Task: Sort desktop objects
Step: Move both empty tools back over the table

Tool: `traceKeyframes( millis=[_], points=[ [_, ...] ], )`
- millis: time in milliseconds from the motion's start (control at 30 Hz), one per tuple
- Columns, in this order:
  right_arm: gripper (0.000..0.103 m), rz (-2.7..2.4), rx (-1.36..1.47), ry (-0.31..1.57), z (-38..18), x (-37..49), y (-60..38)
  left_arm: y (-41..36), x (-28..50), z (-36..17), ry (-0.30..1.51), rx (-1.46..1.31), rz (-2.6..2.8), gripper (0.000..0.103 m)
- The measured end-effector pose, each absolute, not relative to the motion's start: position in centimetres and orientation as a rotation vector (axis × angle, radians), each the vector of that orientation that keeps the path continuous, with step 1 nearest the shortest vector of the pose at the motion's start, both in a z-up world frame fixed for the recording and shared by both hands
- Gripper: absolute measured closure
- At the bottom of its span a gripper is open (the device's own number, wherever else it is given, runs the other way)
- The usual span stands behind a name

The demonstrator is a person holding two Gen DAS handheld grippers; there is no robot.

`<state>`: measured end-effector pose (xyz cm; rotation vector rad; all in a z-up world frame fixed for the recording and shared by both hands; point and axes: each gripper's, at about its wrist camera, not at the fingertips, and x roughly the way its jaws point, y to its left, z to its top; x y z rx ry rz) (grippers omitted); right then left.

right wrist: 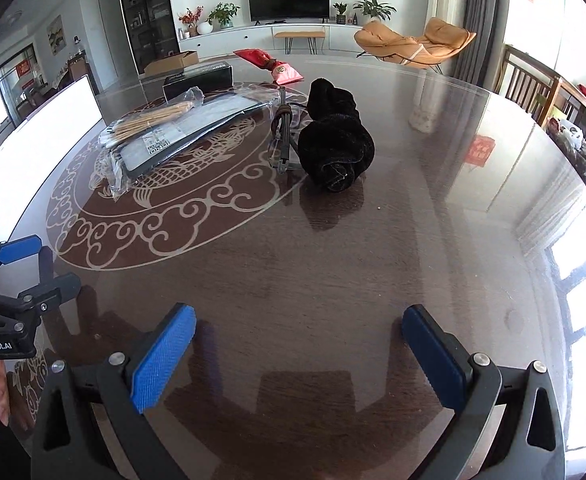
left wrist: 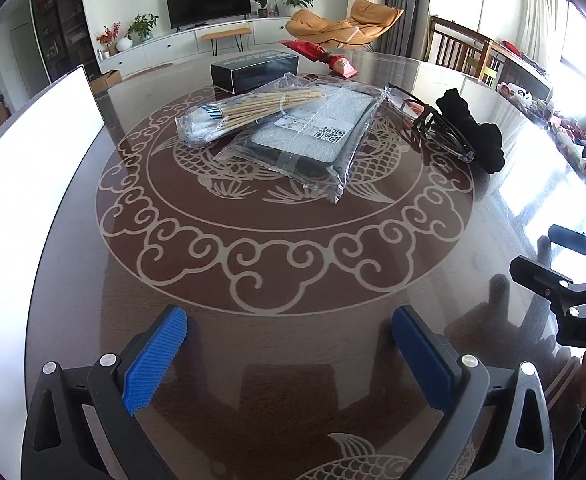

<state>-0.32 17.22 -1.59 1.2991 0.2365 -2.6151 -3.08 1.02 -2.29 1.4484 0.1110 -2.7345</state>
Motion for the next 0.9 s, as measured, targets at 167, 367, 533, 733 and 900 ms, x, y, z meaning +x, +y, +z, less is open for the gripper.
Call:
traceKeyframes(
  millis=[167,367,533,733,900],
  points=[
    [0.000,-2.619,1.305,0.249,-1.54,-0.23,17.25,1.01,-3.14,-2.33,0.112,1.448,-2.735,0.000],
    [0.000,-2.624,1.313,0.272,-1.60,-0.12,17.14,0.99,-3.14,-2.36,0.113,1.449,-2.736,0.000],
    [0.000,-2.623,1.312,0.273,-1.57,-0.09,17.22,1.00,-3.18,-2.38,0.113,1.448,-2.735,0.000],
    [0.000,-2.623,1.313,0.273,-1.58,-0.09,17.21,0.96,-3.15,-2.37,0.113,1.448,-2.735,0.000],
    [0.000,-2.623,1.314,0.274,-1.57,-0.11,17.19,0.98,-3.16,-2.39,0.112,1.449,-2.735,0.000]
  ],
)
